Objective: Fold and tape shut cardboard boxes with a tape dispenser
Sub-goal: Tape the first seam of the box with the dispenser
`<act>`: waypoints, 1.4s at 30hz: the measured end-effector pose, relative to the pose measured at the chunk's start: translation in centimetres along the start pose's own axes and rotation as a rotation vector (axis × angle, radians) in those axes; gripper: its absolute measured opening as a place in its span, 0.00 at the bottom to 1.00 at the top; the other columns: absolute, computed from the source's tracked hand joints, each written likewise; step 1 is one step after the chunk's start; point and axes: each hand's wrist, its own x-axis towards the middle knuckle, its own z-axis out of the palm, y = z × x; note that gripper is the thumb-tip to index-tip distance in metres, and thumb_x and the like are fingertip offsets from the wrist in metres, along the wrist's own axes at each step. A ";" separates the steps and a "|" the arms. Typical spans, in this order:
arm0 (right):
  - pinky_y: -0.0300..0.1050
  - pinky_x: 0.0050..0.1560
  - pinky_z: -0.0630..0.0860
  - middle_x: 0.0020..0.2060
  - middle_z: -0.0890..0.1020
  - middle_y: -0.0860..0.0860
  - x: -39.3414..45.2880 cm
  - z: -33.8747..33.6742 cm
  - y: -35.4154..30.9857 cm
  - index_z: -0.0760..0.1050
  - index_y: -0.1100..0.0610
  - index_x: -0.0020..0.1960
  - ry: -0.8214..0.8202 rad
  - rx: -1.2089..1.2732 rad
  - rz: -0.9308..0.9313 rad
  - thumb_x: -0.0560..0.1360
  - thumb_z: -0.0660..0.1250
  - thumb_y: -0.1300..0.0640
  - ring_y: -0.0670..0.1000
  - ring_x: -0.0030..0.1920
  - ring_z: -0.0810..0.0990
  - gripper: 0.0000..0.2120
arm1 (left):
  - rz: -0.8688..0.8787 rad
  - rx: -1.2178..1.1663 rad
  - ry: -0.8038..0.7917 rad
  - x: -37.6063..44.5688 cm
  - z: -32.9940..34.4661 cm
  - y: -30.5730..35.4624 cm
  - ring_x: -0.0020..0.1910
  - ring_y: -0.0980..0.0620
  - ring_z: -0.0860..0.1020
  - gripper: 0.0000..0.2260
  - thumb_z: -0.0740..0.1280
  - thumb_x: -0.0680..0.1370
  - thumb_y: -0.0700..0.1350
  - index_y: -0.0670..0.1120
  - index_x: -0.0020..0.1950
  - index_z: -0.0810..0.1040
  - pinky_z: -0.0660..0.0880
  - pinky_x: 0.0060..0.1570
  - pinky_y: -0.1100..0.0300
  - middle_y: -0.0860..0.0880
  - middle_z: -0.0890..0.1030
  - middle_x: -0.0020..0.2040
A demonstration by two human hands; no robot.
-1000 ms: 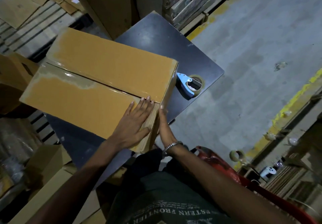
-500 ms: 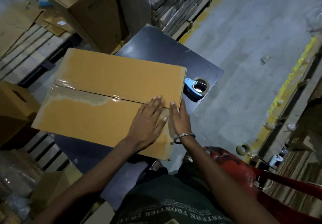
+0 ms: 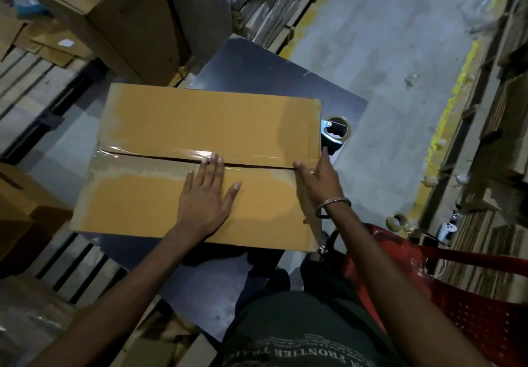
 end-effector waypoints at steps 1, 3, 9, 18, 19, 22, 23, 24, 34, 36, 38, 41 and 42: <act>0.56 0.73 0.70 0.78 0.66 0.57 -0.3 0.5 -0.5 0.54 0.58 0.82 0.073 -0.112 -0.034 0.80 0.68 0.41 0.58 0.76 0.68 0.41 | -0.017 0.001 0.006 0.0 0.0 0.0 0.86 0.49 0.46 0.38 0.39 0.85 0.69 0.45 0.87 0.45 0.52 0.83 0.43 0.47 0.46 0.87; 0.60 0.79 0.58 0.82 0.54 0.61 -2.1 1.8 -2.4 0.51 0.63 0.83 0.216 -0.411 -0.164 0.81 0.65 0.45 0.60 0.82 0.54 0.41 | -0.024 -0.049 0.005 0.2 -0.2 1.0 0.86 0.47 0.45 0.40 0.41 0.85 0.70 0.42 0.86 0.46 0.50 0.83 0.44 0.44 0.46 0.87; 0.63 0.81 0.45 0.84 0.44 0.53 -6.3 6.9 -3.5 0.45 0.55 0.85 -0.070 -0.750 -0.353 0.86 0.43 0.41 0.52 0.84 0.40 0.32 | 0.188 -0.003 0.003 0.3 -0.3 0.3 0.85 0.52 0.41 0.37 0.39 0.85 0.69 0.47 0.87 0.44 0.45 0.84 0.45 0.50 0.44 0.87; 0.59 0.82 0.39 0.83 0.36 0.47 -5.5 6.1 -1.9 0.39 0.49 0.85 -0.154 -0.785 -0.401 0.84 0.37 0.34 0.47 0.81 0.31 0.34 | -0.260 0.071 0.021 -0.4 -2.2 -12.6 0.86 0.49 0.46 0.38 0.35 0.82 0.72 0.51 0.87 0.42 0.41 0.82 0.43 0.50 0.44 0.87; 0.59 0.81 0.38 0.83 0.36 0.47 -5.6 5.8 -1.8 0.39 0.48 0.85 -0.170 -0.796 -0.414 0.84 0.36 0.33 0.46 0.81 0.31 0.34 | -0.317 0.066 0.022 -0.5 -2.5 -13.1 0.86 0.48 0.47 0.40 0.35 0.81 0.72 0.50 0.87 0.42 0.40 0.82 0.43 0.49 0.45 0.87; 0.59 0.81 0.37 0.82 0.35 0.47 -5.8 5.3 -1.8 0.38 0.47 0.84 -0.191 -0.827 -0.456 0.84 0.35 0.33 0.46 0.80 0.29 0.33 | -0.479 0.048 0.067 -1.0 -3.2 -15.1 0.86 0.47 0.48 0.42 0.36 0.81 0.73 0.46 0.87 0.46 0.42 0.82 0.40 0.45 0.49 0.87; 0.59 0.81 0.37 0.82 0.34 0.47 -5.8 5.2 -1.8 0.38 0.47 0.84 -0.197 -0.838 -0.468 0.84 0.35 0.33 0.46 0.80 0.29 0.33 | -0.501 0.044 0.089 -1.2 -3.4 -15.7 0.86 0.45 0.49 0.42 0.37 0.82 0.72 0.46 0.87 0.49 0.43 0.82 0.38 0.44 0.51 0.87; 0.60 0.81 0.36 0.82 0.34 0.47 -5.8 5.0 -1.9 0.37 0.47 0.84 -0.206 -0.850 -0.478 0.83 0.34 0.33 0.46 0.80 0.28 0.33 | -0.508 0.042 0.107 -1.4 -3.5 -16.1 0.86 0.44 0.49 0.40 0.38 0.83 0.71 0.46 0.87 0.51 0.44 0.81 0.37 0.43 0.52 0.86; 0.62 0.80 0.36 0.84 0.40 0.48 -2.1 3.3 -3.1 0.42 0.48 0.85 -0.239 -0.898 -0.584 0.82 0.33 0.31 0.49 0.82 0.32 0.36 | -0.841 -0.176 0.180 -0.9 -3.7 -14.7 0.68 0.31 0.72 0.39 0.44 0.81 0.74 0.52 0.86 0.52 0.69 0.67 0.34 0.35 0.69 0.73; 0.63 0.80 0.35 0.84 0.41 0.48 0.9 2.3 -4.1 0.42 0.47 0.85 -0.261 -0.949 -0.656 0.82 0.33 0.32 0.50 0.82 0.32 0.36 | -0.871 -0.175 0.184 -1.7 -3.3 -13.6 0.66 0.31 0.73 0.38 0.45 0.82 0.72 0.51 0.86 0.50 0.71 0.65 0.34 0.34 0.70 0.72; 0.64 0.79 0.33 0.84 0.41 0.50 3.5 1.4 -5.4 0.43 0.46 0.85 -0.271 -0.995 -0.708 0.81 0.32 0.32 0.52 0.82 0.33 0.36 | -0.903 -0.181 0.185 -3.0 -2.9 -12.5 0.66 0.31 0.73 0.38 0.45 0.83 0.70 0.48 0.87 0.50 0.72 0.64 0.35 0.33 0.70 0.73; 0.67 0.79 0.37 0.84 0.42 0.55 4.7 1.3 -6.9 0.45 0.43 0.85 -0.221 -1.020 -0.687 0.79 0.31 0.33 0.56 0.83 0.36 0.36 | -0.940 -0.187 0.185 -5.1 -2.3 -11.0 0.70 0.29 0.71 0.39 0.45 0.83 0.69 0.45 0.87 0.49 0.70 0.69 0.35 0.30 0.68 0.75; 0.68 0.79 0.40 0.84 0.43 0.55 4.3 1.6 -7.1 0.46 0.43 0.85 -0.205 -1.007 -0.668 0.80 0.32 0.34 0.57 0.83 0.38 0.35 | -0.959 -0.212 0.190 -5.7 -2.0 -10.5 0.73 0.30 0.69 0.40 0.46 0.83 0.70 0.45 0.87 0.49 0.68 0.70 0.34 0.31 0.67 0.77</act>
